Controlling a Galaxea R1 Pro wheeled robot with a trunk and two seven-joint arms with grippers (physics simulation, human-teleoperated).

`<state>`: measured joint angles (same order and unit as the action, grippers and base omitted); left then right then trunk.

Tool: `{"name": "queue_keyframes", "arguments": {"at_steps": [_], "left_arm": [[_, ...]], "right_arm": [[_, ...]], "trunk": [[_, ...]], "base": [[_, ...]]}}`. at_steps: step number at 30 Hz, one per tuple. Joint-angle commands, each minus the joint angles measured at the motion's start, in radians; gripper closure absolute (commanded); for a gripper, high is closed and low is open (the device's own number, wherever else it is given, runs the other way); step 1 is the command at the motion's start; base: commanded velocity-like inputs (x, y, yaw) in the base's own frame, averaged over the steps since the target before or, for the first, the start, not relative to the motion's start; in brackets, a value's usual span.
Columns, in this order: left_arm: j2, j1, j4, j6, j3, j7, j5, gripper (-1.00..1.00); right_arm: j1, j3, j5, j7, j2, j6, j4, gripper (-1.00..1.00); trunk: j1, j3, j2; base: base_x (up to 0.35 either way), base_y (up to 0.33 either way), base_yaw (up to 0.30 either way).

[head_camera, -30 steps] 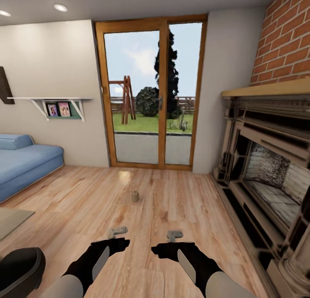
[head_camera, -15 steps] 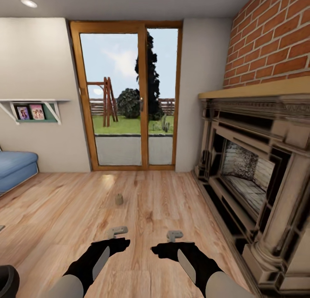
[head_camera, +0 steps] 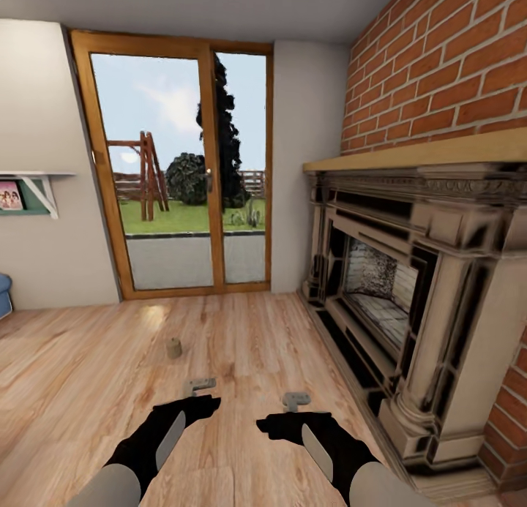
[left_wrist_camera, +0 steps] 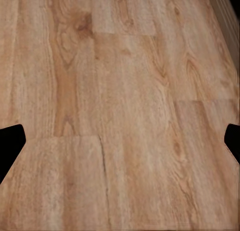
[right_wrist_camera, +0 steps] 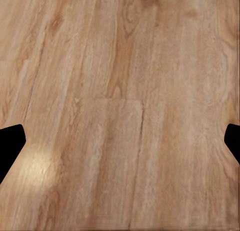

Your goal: Place each of the two pumpkins and all three candles from the living room inside a cabinet in the living room (use any cabinet), then make sure every cabinet is closed, and position the cauldron so it is next to a table in the living room.

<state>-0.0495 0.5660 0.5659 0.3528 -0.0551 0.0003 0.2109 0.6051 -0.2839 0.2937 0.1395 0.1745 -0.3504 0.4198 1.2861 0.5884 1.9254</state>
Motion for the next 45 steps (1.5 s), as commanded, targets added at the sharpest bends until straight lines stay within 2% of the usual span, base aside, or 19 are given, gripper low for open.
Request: {"name": "queue_keyframes", "arguments": {"at_steps": [1,6,13,21,37,45], "left_arm": [[0.001,0.000,0.005,0.006,-0.002,0.000,0.007,-1.00],[0.000,0.000,0.009,0.007,-0.003,0.000,0.007,-1.00],[0.000,0.000,0.009,0.008,-0.003,0.000,0.007,-1.00],[-0.002,0.000,0.010,0.008,-0.003,0.000,0.007,-1.00],[-0.003,0.000,0.009,0.009,-0.004,0.000,0.007,-1.00],[-0.003,0.000,0.010,0.009,-0.003,0.000,0.007,-1.00]], "right_arm": [[0.001,-0.002,0.002,0.000,0.000,-0.004,0.001,-1.00],[0.001,-0.002,0.002,0.000,0.000,-0.004,0.001,-1.00],[0.001,-0.004,0.002,0.001,0.000,-0.004,0.001,-1.00],[0.001,-0.002,0.002,0.038,0.000,-0.007,0.001,-1.00],[0.001,-0.001,0.003,0.043,0.000,-0.006,0.001,-1.00],[0.001,-0.001,0.004,0.045,0.000,-0.004,0.001,-1.00]], "trunk": [[0.000,0.000,0.001],[0.000,-0.003,0.001],[0.000,-0.004,0.001],[0.000,0.001,0.001],[-0.062,-0.035,-0.111],[-0.062,-0.034,-0.111]], "base": [[-0.211,0.083,-0.270],[-0.284,0.110,-0.231],[-0.293,0.104,-0.036],[-0.054,0.012,-0.136],[-0.001,0.000,-0.232],[0.000,0.000,-0.275]]}}
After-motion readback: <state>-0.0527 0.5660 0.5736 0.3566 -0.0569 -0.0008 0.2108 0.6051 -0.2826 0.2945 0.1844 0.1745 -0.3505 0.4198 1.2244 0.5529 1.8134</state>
